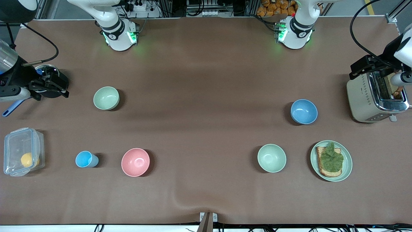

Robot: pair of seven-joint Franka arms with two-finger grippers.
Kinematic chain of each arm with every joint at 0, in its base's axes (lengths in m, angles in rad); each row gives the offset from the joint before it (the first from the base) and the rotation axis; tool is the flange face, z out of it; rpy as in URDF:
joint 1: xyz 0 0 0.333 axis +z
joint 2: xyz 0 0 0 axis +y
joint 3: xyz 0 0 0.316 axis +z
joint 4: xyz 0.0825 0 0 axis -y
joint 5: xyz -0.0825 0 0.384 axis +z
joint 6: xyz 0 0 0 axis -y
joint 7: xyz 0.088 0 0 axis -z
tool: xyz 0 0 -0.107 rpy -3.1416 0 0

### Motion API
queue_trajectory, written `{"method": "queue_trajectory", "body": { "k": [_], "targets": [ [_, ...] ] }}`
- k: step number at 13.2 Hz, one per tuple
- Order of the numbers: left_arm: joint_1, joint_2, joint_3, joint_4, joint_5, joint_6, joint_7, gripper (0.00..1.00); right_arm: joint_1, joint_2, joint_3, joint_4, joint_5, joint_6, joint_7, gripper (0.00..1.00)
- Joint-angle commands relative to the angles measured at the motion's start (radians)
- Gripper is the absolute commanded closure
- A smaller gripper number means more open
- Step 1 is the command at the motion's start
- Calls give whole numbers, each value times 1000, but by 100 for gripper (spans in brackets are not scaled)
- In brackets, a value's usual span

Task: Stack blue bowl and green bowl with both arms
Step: 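Reach the right gripper to the green bowl while the left gripper reaches the blue bowl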

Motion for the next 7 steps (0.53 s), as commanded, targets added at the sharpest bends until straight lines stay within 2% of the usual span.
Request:
{"method": "queue_trajectory", "body": {
  "k": [1, 3, 5, 7],
  "targets": [
    [15, -5, -3, 0, -21, -13, 6, 0, 4, 0, 1, -9, -18, 4, 19, 0],
    [17, 9, 1, 3, -21, -11, -5, 0, 6, 3, 0, -9, -18, 5, 19, 0],
    [18, 32, -1, 1, -20, -11, 11, 0, 1, 58, 1, -16, -18, -1, 18, 0],
    [18, 89, 2, -2, -3, -8, 32, 0, 0, 81, 0, -35, -16, 8, 18, 0]
  ]
}}
